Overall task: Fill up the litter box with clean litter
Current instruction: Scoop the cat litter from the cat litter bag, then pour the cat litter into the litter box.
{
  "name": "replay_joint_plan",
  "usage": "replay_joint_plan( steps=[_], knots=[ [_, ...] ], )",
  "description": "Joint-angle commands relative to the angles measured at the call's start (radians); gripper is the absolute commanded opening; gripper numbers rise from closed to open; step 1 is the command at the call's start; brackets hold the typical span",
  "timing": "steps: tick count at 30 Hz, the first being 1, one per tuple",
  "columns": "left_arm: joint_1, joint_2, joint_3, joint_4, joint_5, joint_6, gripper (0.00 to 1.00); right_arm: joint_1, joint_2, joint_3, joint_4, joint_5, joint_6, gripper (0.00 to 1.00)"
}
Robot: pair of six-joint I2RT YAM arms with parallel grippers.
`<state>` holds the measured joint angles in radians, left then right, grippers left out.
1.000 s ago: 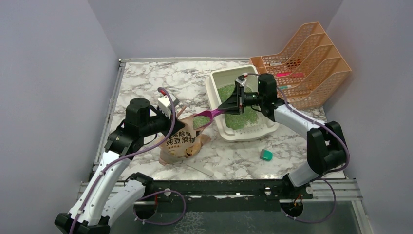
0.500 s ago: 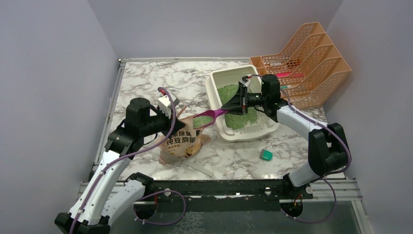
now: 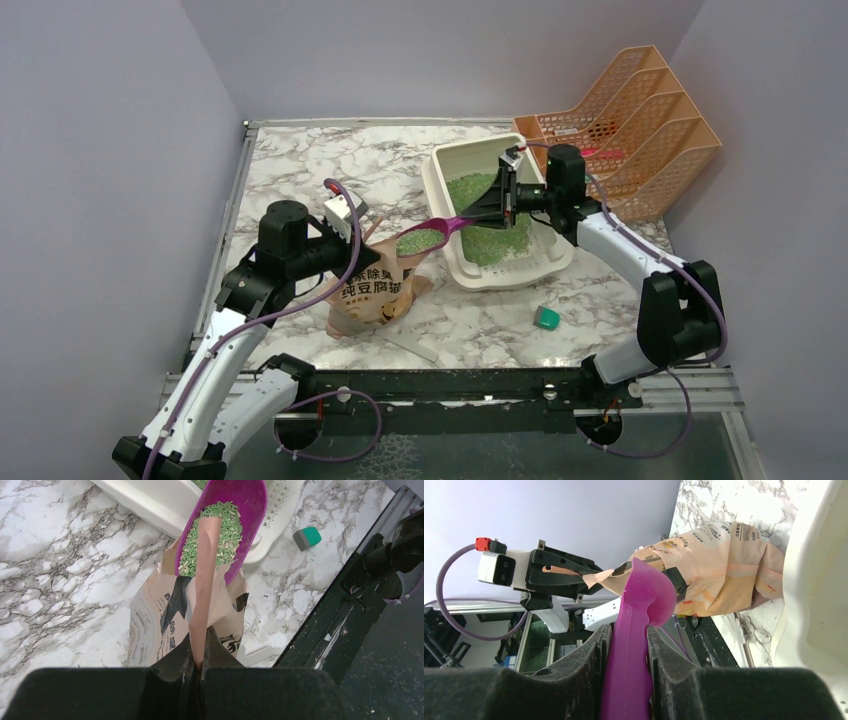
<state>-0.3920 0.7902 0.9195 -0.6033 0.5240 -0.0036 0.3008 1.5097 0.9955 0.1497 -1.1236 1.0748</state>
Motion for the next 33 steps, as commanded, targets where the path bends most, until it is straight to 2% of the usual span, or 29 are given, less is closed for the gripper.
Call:
replay_joint_plan(
  steps=[1,22,33],
  knots=[
    [-0.002,-0.016,0.033,0.132,0.028,-0.019,0.00,-0.031,-0.053,0.035,-0.041,-0.026,-0.038,0.01],
    [-0.002,-0.015,0.033,0.132,0.022,-0.024,0.00,-0.104,-0.111,0.030,-0.032,-0.083,-0.015,0.01],
    [-0.002,-0.028,0.027,0.132,0.022,-0.033,0.00,-0.182,-0.149,0.019,0.008,-0.113,0.002,0.01]
  ],
)
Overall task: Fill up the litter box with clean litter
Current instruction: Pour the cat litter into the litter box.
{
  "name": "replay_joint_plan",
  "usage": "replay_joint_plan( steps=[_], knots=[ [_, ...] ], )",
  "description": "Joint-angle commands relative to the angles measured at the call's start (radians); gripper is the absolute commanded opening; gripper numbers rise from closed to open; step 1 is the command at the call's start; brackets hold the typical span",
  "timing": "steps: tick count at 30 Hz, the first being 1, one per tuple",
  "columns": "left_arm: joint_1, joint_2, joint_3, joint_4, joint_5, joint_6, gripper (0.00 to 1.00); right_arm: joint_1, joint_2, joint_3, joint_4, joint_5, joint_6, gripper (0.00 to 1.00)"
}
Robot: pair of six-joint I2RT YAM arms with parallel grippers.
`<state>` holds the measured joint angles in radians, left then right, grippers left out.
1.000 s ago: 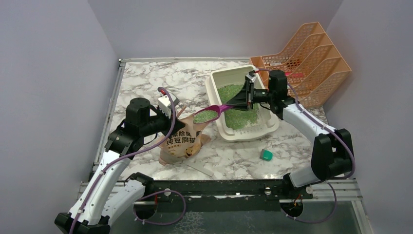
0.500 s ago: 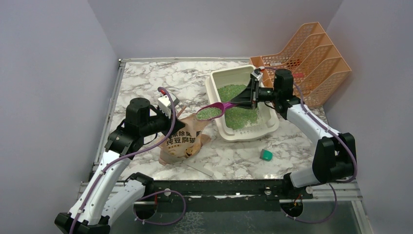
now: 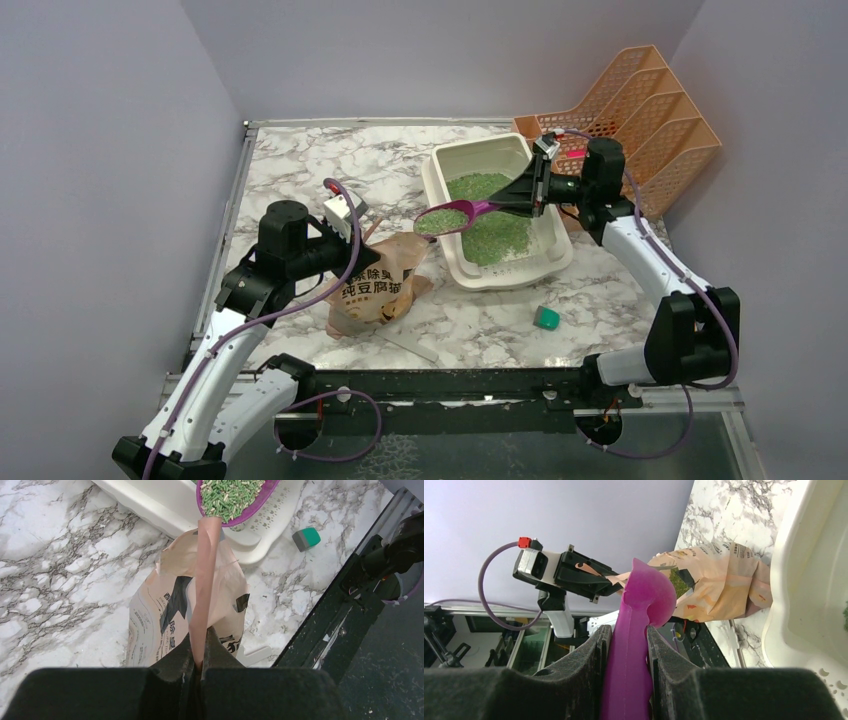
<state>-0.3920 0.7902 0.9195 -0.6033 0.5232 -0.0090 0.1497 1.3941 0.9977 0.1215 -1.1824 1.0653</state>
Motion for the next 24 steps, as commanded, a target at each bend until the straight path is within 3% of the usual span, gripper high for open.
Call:
replay_joint_plan(
  steps=[1,15,24],
  knots=[
    [-0.003,-0.030,0.027,0.132,0.022,-0.029,0.00,-0.044,-0.034,0.016,0.036,-0.055,0.011,0.01],
    [-0.002,-0.034,0.027,0.129,0.025,-0.037,0.00,-0.281,-0.049,-0.005,0.035,-0.114,0.019,0.01],
    [-0.002,-0.020,0.035,0.110,0.037,-0.032,0.00,-0.362,-0.041,-0.014,0.029,-0.112,0.017,0.01]
  ],
)
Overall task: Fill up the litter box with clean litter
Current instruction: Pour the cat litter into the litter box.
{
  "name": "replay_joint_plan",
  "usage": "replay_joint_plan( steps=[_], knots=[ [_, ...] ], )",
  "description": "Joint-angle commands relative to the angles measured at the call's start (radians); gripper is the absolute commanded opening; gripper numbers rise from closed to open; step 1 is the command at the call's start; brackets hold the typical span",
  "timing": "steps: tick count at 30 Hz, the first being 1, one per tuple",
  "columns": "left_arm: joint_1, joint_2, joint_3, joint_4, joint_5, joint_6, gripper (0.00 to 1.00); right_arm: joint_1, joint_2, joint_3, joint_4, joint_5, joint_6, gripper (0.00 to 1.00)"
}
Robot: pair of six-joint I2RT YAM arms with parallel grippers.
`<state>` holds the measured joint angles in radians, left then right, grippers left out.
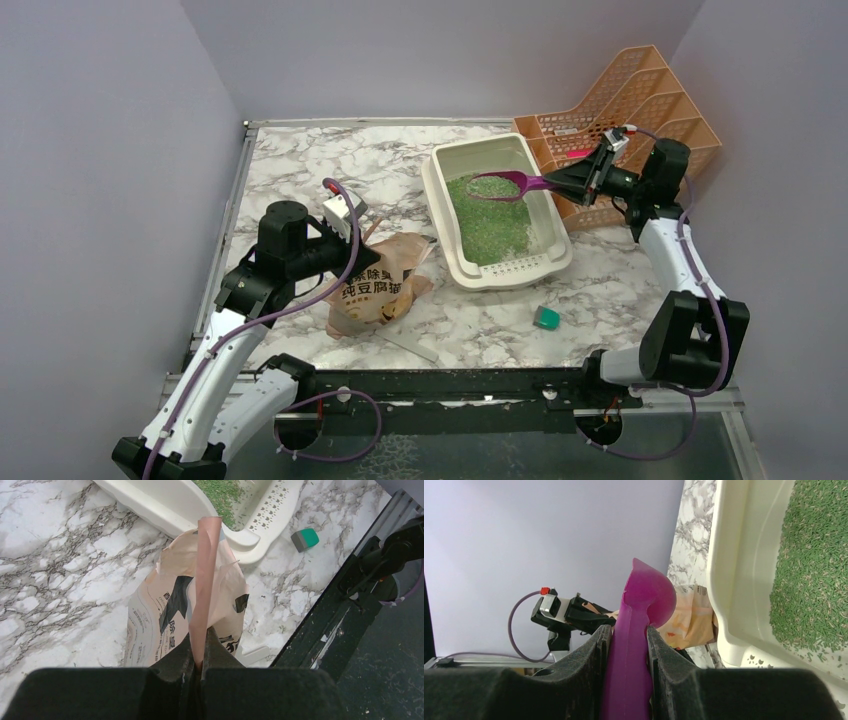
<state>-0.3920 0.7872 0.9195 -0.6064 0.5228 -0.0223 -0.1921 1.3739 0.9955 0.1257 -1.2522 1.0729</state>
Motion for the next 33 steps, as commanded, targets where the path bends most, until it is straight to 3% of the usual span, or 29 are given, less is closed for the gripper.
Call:
replay_joint_plan(
  steps=[1,19,27,33],
  knots=[
    [-0.002,-0.019,0.036,0.111,0.035,-0.018,0.00,-0.027,-0.022,-0.014,0.023,-0.040,0.009,0.01],
    [-0.002,-0.036,0.038,0.100,0.019,-0.022,0.00,-0.108,0.002,-0.033,-0.007,-0.014,-0.033,0.01],
    [-0.002,-0.025,0.051,0.091,0.006,-0.013,0.00,-0.110,0.012,-0.029,-0.122,0.054,-0.160,0.01],
    [-0.002,-0.031,0.056,0.088,0.000,-0.019,0.00,-0.110,0.012,-0.008,-0.320,0.161,-0.324,0.01]
  ],
)
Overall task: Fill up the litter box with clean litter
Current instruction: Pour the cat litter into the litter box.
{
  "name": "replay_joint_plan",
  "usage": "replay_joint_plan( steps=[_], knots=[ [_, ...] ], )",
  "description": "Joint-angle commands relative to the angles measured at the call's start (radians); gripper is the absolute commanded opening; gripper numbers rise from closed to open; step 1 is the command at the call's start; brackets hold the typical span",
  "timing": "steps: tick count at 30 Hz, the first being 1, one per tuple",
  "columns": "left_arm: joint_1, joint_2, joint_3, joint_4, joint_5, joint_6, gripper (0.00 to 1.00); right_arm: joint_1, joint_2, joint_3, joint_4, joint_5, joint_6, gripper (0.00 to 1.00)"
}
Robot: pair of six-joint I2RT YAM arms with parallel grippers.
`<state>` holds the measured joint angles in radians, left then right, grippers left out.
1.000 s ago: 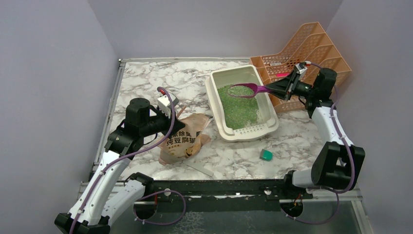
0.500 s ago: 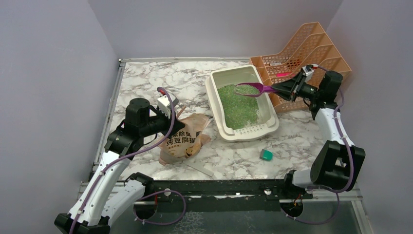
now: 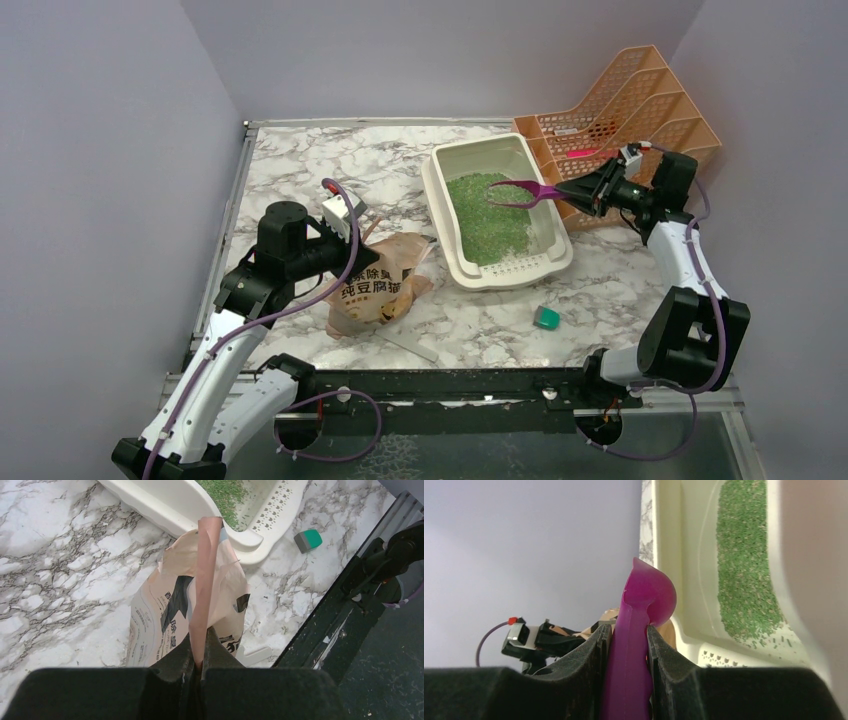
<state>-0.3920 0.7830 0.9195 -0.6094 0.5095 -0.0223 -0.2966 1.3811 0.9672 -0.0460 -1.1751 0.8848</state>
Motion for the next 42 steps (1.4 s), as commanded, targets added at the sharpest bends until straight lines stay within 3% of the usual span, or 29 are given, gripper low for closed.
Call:
replay_joint_plan(
  steps=[1,14,23,33,42],
  knots=[
    [-0.002,-0.026,0.058,0.091,0.013,-0.019,0.00,-0.006,0.005,0.017,-0.159,0.094,-0.145,0.01],
    [-0.002,0.000,0.057,0.091,0.013,-0.028,0.00,-0.001,-0.028,-0.056,-0.188,0.215,-0.188,0.01],
    [-0.002,-0.014,0.040,0.091,0.019,-0.028,0.00,0.133,0.025,0.007,-0.105,0.395,-0.146,0.01],
    [-0.002,-0.008,0.038,0.069,-0.012,-0.045,0.00,0.198,0.227,0.095,0.107,0.374,-0.037,0.01],
    [-0.002,0.022,0.062,0.066,-0.049,-0.051,0.00,0.274,0.379,0.242,0.165,0.399,-0.001,0.01]
  ],
)
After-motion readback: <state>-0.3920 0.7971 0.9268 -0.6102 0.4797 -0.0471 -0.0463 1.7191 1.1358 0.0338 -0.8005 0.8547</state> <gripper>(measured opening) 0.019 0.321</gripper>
